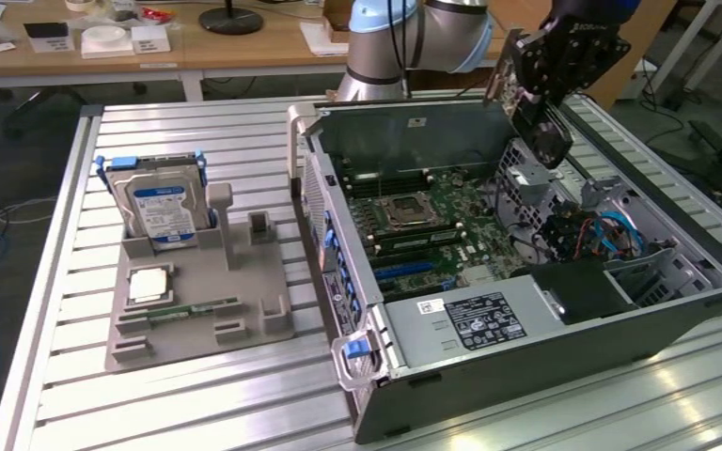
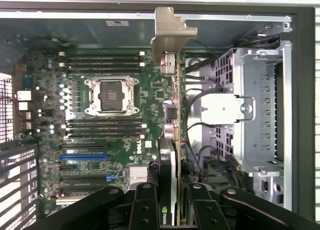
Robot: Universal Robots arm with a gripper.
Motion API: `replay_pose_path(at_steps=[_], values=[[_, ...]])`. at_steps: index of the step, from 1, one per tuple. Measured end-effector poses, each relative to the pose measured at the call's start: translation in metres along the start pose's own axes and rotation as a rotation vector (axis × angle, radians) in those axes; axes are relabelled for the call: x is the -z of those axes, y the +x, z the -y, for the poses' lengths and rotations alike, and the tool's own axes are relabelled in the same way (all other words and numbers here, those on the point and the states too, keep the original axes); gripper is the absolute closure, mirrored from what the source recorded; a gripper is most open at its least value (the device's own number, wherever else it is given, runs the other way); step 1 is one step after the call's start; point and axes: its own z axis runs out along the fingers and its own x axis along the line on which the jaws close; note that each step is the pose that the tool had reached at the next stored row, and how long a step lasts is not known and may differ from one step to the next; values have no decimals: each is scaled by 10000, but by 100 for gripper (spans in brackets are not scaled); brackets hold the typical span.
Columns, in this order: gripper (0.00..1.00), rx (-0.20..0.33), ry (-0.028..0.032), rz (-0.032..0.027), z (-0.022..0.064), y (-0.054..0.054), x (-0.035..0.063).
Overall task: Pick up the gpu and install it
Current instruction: 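Pick up the gpu and move the gpu toward the slot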
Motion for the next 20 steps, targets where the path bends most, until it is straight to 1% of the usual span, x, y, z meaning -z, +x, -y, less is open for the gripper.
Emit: replay_pose_path(at_steps=[5, 7, 15, 20], values=[[73, 0, 0, 0, -5, -116, -6], [73, 0, 0, 0, -6, -141, -7], [73, -1, 0, 0, -6, -146, -7], [73, -1, 1, 0, -4, -145, -25]])
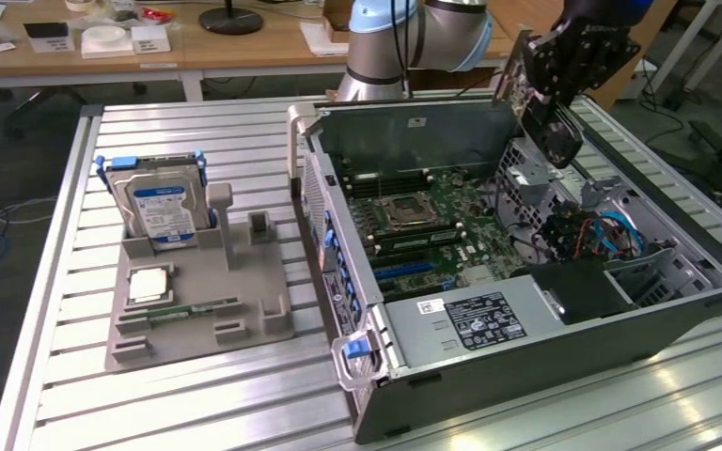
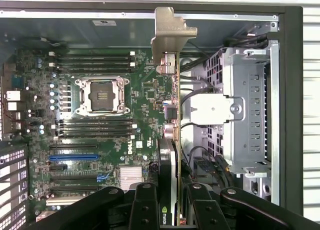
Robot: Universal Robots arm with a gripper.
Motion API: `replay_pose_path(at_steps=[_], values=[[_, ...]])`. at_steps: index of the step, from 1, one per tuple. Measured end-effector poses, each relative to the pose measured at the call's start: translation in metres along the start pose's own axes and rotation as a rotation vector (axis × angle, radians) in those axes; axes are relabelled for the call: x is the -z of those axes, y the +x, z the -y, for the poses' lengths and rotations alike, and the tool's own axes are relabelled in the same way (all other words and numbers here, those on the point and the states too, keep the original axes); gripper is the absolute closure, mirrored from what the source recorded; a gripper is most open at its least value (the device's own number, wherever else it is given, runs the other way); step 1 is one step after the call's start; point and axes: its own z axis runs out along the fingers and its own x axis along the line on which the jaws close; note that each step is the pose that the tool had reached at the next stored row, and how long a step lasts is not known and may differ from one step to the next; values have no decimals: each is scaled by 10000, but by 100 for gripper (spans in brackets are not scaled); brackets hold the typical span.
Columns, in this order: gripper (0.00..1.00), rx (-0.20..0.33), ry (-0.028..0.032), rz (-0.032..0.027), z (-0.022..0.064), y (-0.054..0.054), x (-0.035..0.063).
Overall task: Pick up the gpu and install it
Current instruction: 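Pick up the gpu and move the gpu toward the slot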
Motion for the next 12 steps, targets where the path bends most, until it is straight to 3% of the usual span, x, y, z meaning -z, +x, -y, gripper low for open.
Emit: replay_pose_path(at_steps=[12], values=[[73, -32, 2, -4, -2, -84, -19]])
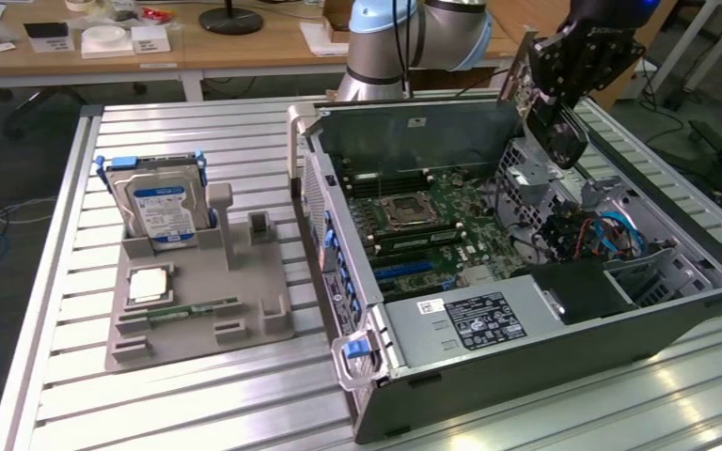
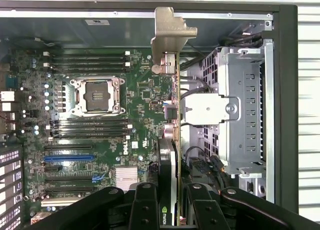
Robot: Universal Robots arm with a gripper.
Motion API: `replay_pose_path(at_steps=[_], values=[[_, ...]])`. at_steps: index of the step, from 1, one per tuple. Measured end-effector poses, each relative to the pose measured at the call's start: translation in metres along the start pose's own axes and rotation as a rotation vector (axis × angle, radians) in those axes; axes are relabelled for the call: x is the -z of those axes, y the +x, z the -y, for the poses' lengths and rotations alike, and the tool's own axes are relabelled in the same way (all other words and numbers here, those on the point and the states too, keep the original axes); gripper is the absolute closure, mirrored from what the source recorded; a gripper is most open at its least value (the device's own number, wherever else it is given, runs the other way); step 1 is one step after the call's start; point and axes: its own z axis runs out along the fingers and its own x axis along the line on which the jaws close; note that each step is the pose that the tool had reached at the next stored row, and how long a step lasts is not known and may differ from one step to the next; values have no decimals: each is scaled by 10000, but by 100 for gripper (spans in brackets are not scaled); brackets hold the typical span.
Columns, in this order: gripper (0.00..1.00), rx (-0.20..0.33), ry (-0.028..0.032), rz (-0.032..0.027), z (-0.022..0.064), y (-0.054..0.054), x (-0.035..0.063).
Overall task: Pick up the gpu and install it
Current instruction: 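Pick up the gpu and move the gpu toward the slot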
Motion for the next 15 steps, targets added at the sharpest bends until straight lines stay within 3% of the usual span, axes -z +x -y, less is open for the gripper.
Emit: replay_pose_path(at_steps=[15], values=[[73, 1, -1, 0, -1, -26, -2]])
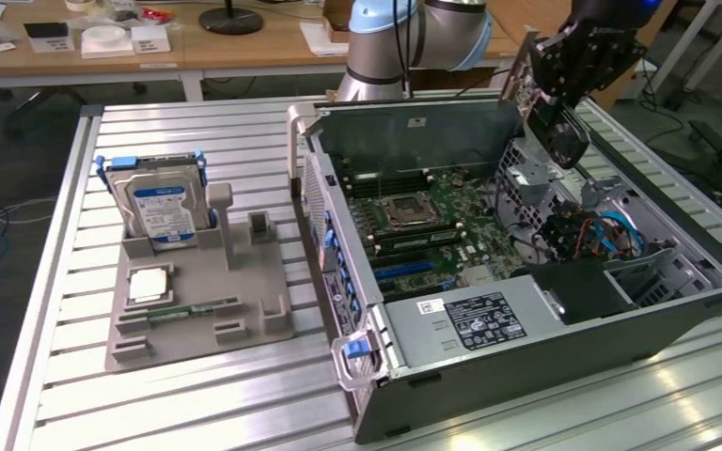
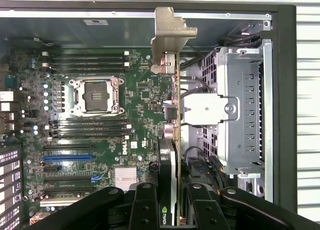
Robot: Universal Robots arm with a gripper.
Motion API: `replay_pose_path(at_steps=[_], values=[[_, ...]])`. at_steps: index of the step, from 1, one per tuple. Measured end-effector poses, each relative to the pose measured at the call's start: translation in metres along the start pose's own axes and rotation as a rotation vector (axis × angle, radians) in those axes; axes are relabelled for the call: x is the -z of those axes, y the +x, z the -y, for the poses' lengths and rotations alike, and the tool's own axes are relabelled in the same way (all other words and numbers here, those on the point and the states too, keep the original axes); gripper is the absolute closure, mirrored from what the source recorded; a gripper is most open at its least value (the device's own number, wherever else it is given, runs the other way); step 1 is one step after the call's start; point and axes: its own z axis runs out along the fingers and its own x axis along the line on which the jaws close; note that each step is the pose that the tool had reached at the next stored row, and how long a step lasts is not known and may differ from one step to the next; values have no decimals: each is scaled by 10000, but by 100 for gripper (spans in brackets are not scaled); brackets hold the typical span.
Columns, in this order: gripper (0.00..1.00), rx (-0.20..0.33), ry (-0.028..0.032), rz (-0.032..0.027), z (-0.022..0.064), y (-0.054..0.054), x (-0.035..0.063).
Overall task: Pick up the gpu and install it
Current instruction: 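Pick up the gpu and move the gpu toward the slot, then insert the gpu into the slot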
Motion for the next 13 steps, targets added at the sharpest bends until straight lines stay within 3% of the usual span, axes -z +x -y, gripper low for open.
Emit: replay_pose_path(at_steps=[13], values=[[73, -1, 1, 1, -1, -17, -1]])
